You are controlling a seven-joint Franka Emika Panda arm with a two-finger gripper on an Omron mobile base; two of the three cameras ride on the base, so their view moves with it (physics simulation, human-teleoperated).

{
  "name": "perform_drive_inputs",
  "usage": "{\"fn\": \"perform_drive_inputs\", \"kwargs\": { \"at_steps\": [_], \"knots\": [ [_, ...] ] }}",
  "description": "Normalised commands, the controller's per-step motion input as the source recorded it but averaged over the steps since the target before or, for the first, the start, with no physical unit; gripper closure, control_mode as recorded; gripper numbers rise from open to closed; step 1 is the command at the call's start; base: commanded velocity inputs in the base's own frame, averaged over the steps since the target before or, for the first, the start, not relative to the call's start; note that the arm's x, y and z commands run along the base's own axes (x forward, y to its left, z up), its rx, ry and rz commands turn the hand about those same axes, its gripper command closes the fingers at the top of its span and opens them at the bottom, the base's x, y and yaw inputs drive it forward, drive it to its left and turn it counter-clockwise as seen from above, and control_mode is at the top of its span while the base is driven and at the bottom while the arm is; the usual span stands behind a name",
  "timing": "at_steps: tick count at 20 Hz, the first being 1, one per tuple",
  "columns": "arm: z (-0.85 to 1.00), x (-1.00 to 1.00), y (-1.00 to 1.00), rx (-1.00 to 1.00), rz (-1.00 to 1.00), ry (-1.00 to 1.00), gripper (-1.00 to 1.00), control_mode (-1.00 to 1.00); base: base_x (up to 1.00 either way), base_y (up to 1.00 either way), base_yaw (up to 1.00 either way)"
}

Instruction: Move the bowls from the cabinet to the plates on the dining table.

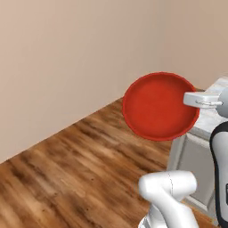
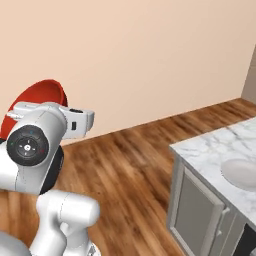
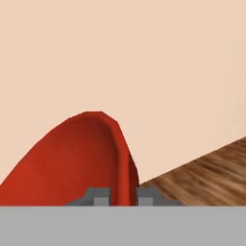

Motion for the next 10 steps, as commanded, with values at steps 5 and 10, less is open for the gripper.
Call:
{"fn": "perform_drive_inputs", "kwargs": {
  "at_steps": [5,10],
  "knots": [
    [0.0,0.0,0.0,0.0,0.0,0.0,1.0,1.0,0.07,-0.27,-0.39],
    [0.0,0.0,0.0,0.0,0.0,0.0,1.0,1.0,0.05,-0.29,-0.37]
  ]
}}
